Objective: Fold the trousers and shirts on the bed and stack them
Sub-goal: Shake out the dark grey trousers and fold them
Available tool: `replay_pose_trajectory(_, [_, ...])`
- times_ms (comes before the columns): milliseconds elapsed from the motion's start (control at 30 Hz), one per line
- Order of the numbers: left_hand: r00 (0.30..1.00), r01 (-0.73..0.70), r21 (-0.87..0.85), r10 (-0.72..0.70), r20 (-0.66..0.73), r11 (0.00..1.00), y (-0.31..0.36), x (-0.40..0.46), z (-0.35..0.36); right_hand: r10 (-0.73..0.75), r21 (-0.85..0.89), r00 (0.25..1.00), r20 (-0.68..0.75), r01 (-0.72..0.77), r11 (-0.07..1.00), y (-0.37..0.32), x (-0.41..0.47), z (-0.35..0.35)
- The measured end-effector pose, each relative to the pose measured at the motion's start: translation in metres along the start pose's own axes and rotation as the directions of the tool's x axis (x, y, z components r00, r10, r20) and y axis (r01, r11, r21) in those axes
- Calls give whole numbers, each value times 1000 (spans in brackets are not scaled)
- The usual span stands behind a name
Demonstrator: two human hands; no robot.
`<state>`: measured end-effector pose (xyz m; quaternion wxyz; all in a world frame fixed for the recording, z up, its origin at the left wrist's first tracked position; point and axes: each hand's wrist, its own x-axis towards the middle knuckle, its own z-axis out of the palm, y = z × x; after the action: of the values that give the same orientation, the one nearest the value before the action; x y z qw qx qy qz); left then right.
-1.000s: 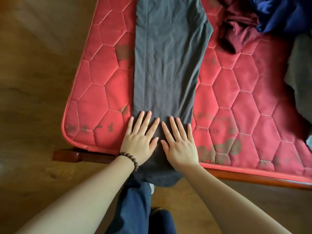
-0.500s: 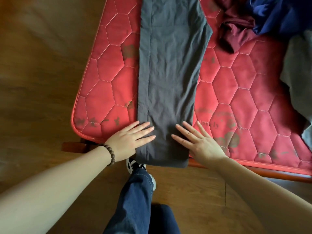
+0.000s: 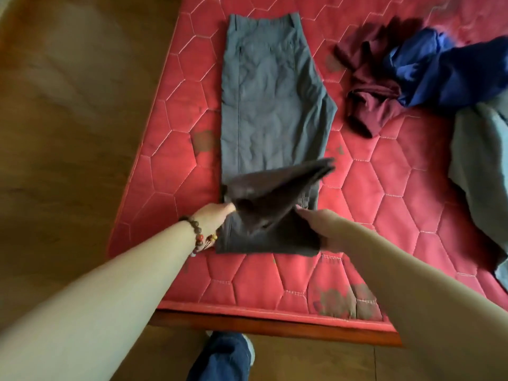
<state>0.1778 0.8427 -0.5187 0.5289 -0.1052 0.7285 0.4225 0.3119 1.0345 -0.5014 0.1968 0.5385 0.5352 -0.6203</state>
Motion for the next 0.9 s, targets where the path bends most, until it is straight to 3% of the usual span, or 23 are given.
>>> replay_pose_trajectory(67, [997,7,9,-7,-70,1000,-6,-2,5,62,-22,996,-58,-64,998,9,10,4])
replay_pose_trajectory(167, [996,84,-88,-83,10,993,-17,-13,7,101,-52,991,-85,-105,993,19,9,-1])
replay_pose_trajectory(267, [988,141,3,-140,66,990,-34,-19,4,127,-183,990,-59,-136,974,36,-4,-3])
replay_pose_trajectory(333, [998,47,78,-50,32,996,-36,-17,1,25,-289,997,-78,-46,956,40,-7,-3])
replay_pose_trajectory(400, [984,-150,143,162,-75,978,-28,-8,-2,-157,-311,976,-149,105,945,34,-2,-1])
replay_pose_trajectory(467, [933,-284,193,317,-169,939,-12,0,-1,-310,-321,922,-230,229,919,19,7,4])
replay_pose_trajectory(600, [819,-402,347,502,-276,847,13,14,13,-405,-278,871,-277,330,902,-5,20,18])
replay_pose_trajectory(667, [762,-416,357,534,-365,837,20,19,17,-439,-307,832,-340,342,888,-7,26,20])
replay_pose_trajectory(767, [763,-332,329,457,-457,884,22,24,16,-449,-347,801,-396,322,881,-2,27,21])
replay_pose_trajectory(900, [799,-390,262,466,-379,883,28,28,12,-532,-340,750,-394,419,842,-6,27,18])
